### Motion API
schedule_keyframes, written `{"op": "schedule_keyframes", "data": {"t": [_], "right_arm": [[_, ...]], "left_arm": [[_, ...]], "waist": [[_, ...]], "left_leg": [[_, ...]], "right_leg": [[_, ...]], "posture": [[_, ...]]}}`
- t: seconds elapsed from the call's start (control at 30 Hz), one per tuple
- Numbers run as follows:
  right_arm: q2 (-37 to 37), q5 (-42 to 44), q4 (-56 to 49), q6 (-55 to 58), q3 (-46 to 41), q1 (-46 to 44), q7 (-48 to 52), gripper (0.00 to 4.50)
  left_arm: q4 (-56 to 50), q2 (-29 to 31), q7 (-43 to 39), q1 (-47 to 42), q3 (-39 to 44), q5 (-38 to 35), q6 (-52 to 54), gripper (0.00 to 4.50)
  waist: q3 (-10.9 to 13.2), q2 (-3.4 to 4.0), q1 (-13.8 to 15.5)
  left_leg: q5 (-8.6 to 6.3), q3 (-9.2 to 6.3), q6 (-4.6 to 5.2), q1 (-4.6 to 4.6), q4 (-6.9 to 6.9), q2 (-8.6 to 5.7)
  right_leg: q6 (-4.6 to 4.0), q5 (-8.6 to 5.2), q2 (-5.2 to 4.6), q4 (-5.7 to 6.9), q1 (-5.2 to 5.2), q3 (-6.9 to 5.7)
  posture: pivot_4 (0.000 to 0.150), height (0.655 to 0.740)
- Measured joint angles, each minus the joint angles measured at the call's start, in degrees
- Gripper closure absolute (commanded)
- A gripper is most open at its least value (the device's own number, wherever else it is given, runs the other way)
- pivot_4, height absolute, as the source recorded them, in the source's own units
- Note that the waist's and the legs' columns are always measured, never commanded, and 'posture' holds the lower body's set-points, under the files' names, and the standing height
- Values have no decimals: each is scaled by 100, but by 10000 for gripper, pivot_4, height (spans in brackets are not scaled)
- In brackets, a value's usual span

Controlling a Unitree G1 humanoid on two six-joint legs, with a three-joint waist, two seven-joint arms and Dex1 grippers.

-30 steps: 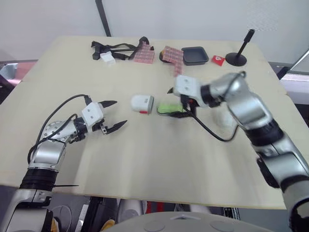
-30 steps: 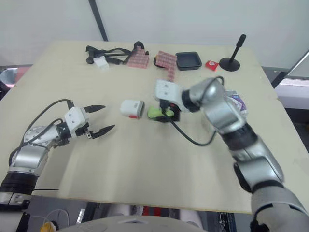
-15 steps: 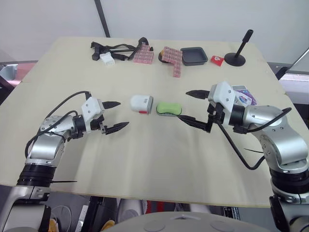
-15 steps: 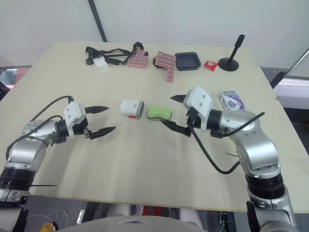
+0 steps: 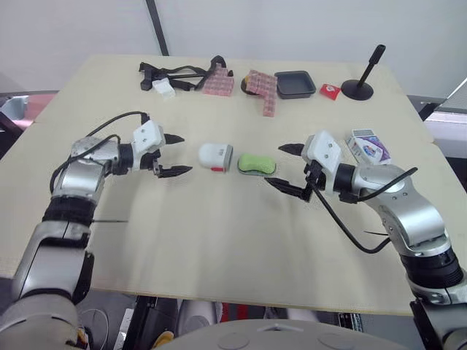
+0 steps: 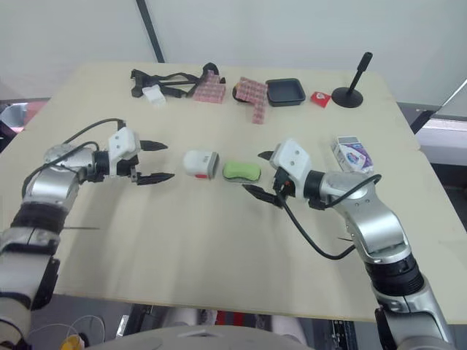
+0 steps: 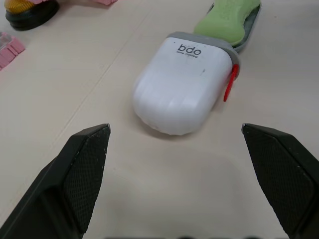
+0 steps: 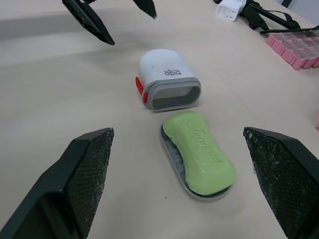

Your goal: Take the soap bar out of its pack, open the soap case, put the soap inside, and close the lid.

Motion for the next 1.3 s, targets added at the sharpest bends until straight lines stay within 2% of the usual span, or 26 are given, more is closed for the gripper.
{"op": "schedule_keyframes", "data": {"t": [0.2,0.43,1.3], "right_arm": [[-43,-26,-49,-25,30,276,-215,196],[-37,-34,-161,29,56,355,-532,196],[-183,-27,-585,306,112,671,-971,196]], "left_arm": [[1306,-384,-114,-687,-317,547,-883,0],[2255,-749,-147,-1230,-453,849,-1409,0],[3173,-1388,236,-1696,-481,1617,-1786,0]], "waist": [[0,-1,64],[1,-2,54],[2,-4,72]], "left_leg": [[-1,-2,1,-10,0,0],[-1,-3,1,-22,1,1],[-2,-9,2,-33,3,0]], "right_leg": [[0,0,-7,-6,11,8],[0,0,-14,-5,14,9],[0,0,-21,-6,15,5]], "posture": [[1500,7400],[1500,7400],[1500,7400]]}}
